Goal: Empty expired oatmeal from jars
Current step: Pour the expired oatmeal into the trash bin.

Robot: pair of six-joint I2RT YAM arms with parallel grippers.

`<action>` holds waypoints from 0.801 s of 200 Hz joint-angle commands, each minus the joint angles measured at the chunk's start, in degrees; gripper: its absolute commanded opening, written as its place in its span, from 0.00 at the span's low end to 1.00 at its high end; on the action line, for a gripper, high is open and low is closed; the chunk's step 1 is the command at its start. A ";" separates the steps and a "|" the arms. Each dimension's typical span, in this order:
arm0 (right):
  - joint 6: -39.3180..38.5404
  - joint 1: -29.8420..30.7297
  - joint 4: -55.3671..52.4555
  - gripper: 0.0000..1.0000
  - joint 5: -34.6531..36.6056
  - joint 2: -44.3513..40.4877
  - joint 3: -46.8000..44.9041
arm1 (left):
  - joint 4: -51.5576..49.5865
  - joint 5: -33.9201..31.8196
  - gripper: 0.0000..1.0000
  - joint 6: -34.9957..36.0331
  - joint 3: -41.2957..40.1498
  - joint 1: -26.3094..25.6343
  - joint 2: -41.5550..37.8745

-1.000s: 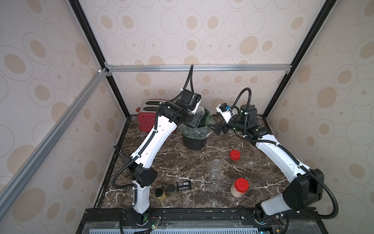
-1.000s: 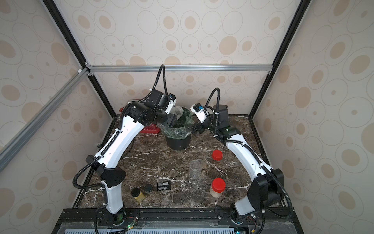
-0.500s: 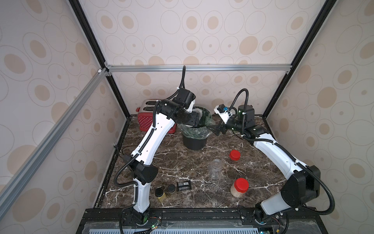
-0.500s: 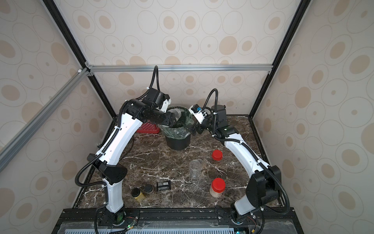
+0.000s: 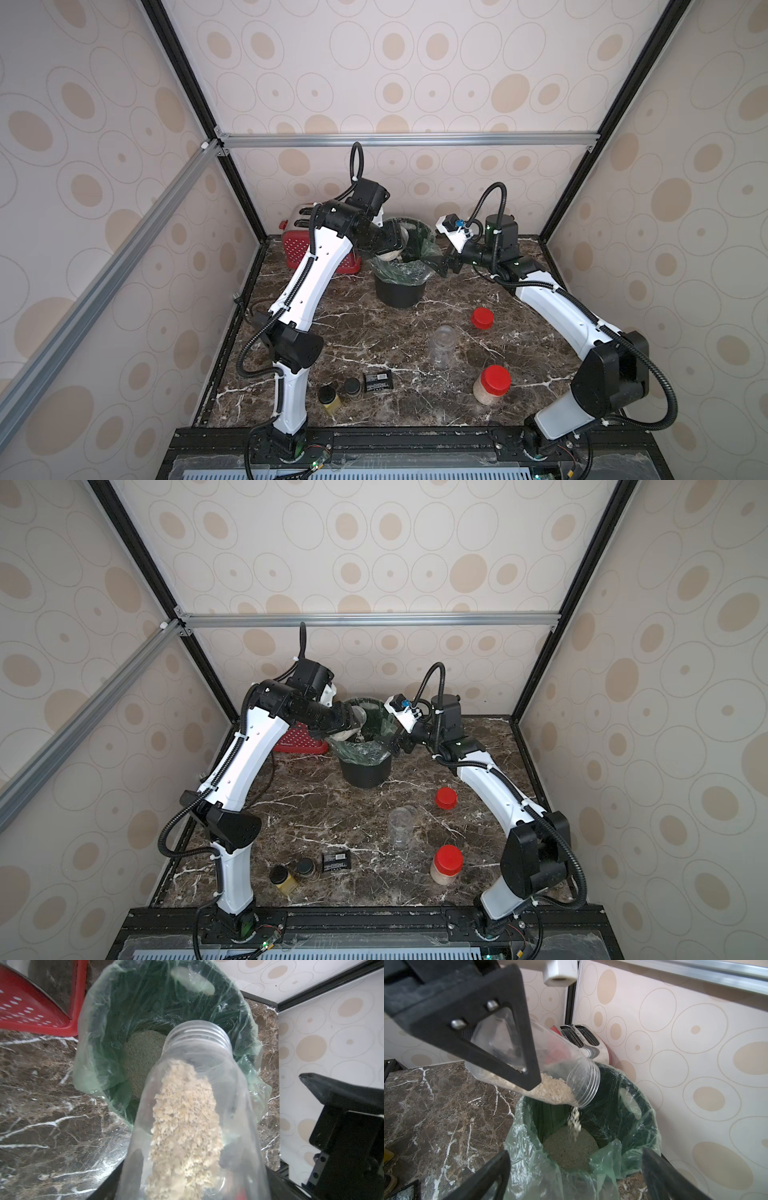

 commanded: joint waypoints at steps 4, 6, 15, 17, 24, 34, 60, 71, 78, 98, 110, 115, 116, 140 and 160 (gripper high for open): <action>-1.72 0.21 1.72 0.99 -1.88 1.14 1.18 | 1.51 7.95 0.00 -7.46 2.89 1.02 1.59; -1.72 0.22 1.70 0.99 -1.89 1.23 1.30 | 1.61 8.36 0.00 -7.90 2.97 1.13 1.70; -1.47 0.21 1.67 0.99 -2.07 1.50 1.56 | 2.15 9.98 0.00 -9.67 2.90 1.41 2.17; -1.41 0.22 1.69 0.99 -2.16 1.56 1.57 | 2.34 10.27 0.00 -10.01 2.93 1.49 2.20; -1.11 0.22 2.22 0.99 -2.38 1.60 1.49 | 3.08 11.22 0.00 -11.36 2.93 1.67 2.29; -0.70 0.19 3.05 0.99 -2.67 1.56 1.26 | 4.35 12.37 0.00 -13.35 2.91 2.06 2.21; 0.37 0.23 4.65 0.99 -3.10 1.77 0.98 | 8.05 16.03 0.00 -19.18 2.25 3.55 1.59; 0.59 0.21 5.18 0.99 -3.17 1.75 0.80 | 10.15 18.04 0.00 -21.48 1.57 3.85 1.54; 0.57 0.23 5.38 0.99 -3.29 1.75 0.74 | 11.64 19.62 0.00 -22.78 1.33 3.84 1.74; 0.40 0.23 5.64 0.99 -3.38 1.91 0.65 | 13.73 23.12 0.00 -26.35 1.16 3.88 2.86; 0.31 0.23 5.74 0.99 -3.39 1.90 0.61 | 15.35 24.54 0.00 -28.35 0.18 3.87 2.84; 0.23 0.23 5.74 0.99 -3.30 1.85 0.52 | 16.12 25.00 0.00 -29.24 -0.55 3.87 2.70; 0.23 0.23 5.74 0.99 -3.30 1.82 0.56 | 16.27 25.08 0.00 -29.47 -0.67 3.88 2.67; 0.13 0.23 5.74 0.99 -2.95 1.56 0.36 | 19.13 26.31 0.00 -32.57 -2.74 3.94 2.07; 0.09 0.23 5.13 0.99 -2.61 1.29 0.77 | 19.07 27.28 0.00 -32.60 -2.55 4.44 2.29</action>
